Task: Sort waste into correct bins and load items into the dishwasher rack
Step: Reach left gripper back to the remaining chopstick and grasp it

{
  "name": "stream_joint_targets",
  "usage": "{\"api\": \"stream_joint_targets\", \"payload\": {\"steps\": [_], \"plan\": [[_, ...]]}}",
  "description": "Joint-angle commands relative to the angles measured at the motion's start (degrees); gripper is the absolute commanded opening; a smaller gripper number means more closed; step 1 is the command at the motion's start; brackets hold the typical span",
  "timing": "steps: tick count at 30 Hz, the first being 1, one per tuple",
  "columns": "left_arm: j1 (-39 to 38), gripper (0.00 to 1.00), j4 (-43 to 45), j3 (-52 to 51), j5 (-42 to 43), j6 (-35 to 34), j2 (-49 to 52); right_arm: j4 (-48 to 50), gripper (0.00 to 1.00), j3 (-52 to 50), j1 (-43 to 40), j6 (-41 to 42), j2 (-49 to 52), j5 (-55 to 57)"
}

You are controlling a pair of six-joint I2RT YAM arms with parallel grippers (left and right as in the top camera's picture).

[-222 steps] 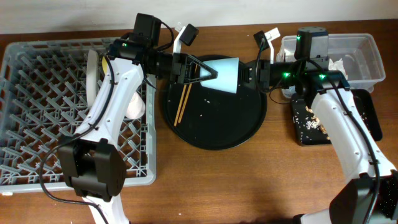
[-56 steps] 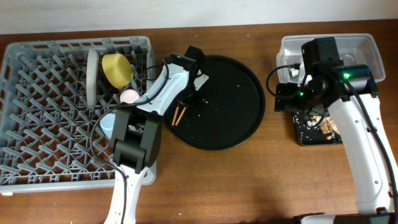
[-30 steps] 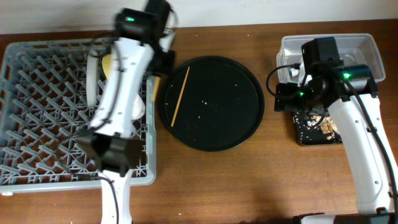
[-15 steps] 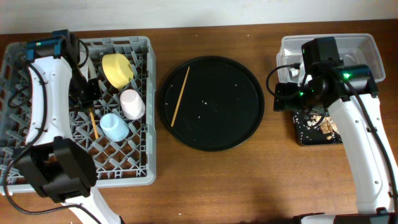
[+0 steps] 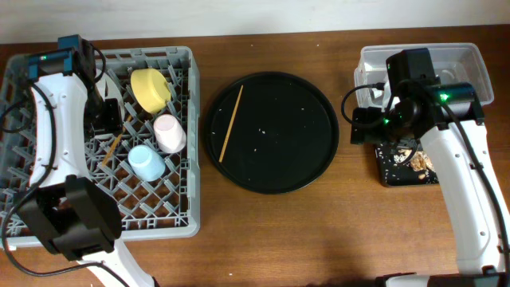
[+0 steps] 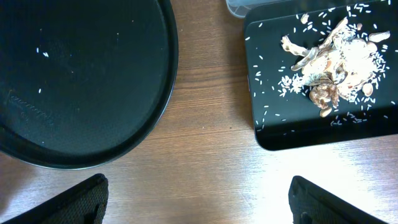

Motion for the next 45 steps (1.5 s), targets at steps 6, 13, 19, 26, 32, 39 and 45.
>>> {"api": "stream_joint_targets", "payload": {"steps": [6, 13, 19, 26, 32, 39, 45], "plan": [[-12.6, 0.61, 8.5, -0.3, 11.5, 0.7, -1.7, 0.0, 0.93, 0.4, 0.1, 0.3, 0.4, 0.9], [-25.4, 0.61, 20.3, -10.8, 11.3, -1.4, 0.2, -0.1, 0.93, 0.4, 0.1, 0.3, 0.4, 0.9], [-30.4, 0.6, 27.6, -14.6, 11.5, 3.5, 4.0, 0.0, 0.93, 0.4, 0.1, 0.3, 0.4, 0.9], [-31.3, 0.53, 29.7, -14.7, 11.6, 3.8, 10.6, -0.1, 0.93, 0.4, 0.1, 0.3, 0.4, 0.9], [-32.8, 0.44, 31.4, -15.1, 11.7, 3.8, 12.0, 0.0, 0.93, 0.4, 0.1, 0.3, 0.4, 0.9], [-34.1, 0.32, 37.0, -20.7, 11.5, 3.7, 12.1, 0.0, 0.93, 0.4, 0.1, 0.3, 0.4, 0.9], [-34.1, 0.01, 37.1, -21.4, 9.5, 2.6, 12.0, 0.0, 0.93, 0.4, 0.1, 0.3, 0.4, 0.9]]}}
